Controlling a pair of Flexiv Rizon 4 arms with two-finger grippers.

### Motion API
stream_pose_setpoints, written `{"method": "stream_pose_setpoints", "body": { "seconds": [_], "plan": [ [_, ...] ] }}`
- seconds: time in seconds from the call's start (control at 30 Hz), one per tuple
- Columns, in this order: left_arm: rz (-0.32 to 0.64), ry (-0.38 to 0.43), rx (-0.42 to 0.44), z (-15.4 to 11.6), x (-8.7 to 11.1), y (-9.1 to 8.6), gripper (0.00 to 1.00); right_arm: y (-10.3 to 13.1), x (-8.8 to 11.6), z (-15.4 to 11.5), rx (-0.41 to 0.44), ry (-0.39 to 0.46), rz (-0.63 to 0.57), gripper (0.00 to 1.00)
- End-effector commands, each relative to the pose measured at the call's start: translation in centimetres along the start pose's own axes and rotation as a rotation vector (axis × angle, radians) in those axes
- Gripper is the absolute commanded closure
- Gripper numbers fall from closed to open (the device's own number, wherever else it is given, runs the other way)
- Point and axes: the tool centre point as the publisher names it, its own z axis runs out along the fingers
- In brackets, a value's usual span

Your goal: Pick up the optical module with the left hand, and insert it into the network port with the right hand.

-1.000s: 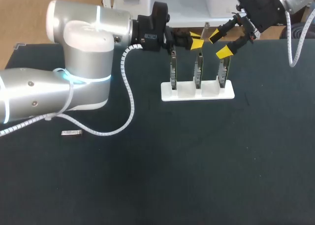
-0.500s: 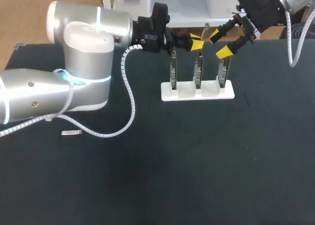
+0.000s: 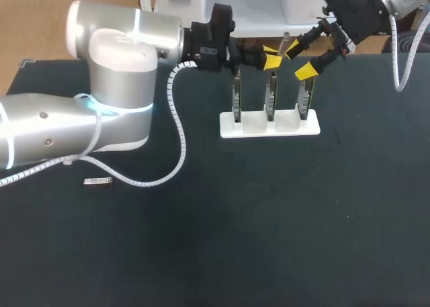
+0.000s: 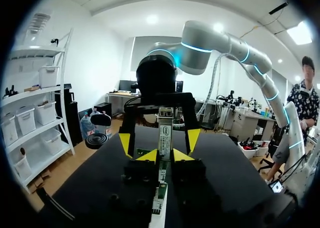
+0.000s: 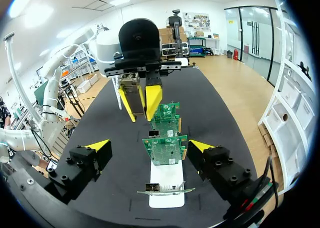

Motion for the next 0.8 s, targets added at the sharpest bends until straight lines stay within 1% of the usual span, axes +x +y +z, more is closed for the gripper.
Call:
{"method": "stream_pose_setpoints", "body": {
  "seconds": [0.03,0.33,0.8],
  "plan": [
    [-0.006,0.000,0.006,0.30,0.23,0.30,1.00,0.00,0.01,0.00,0.000,-0.001,0.000,0.00],
    [-0.010,0.006,0.002,0.01,0.60,0.40,1.00,0.00,0.01,0.00,0.000,-0.001,0.000,0.00],
    [-0.010,0.006,0.002,0.01,0.60,0.40,1.00,0.00,0.01,0.00,0.000,-0.001,0.000,0.00]
  ]
}}
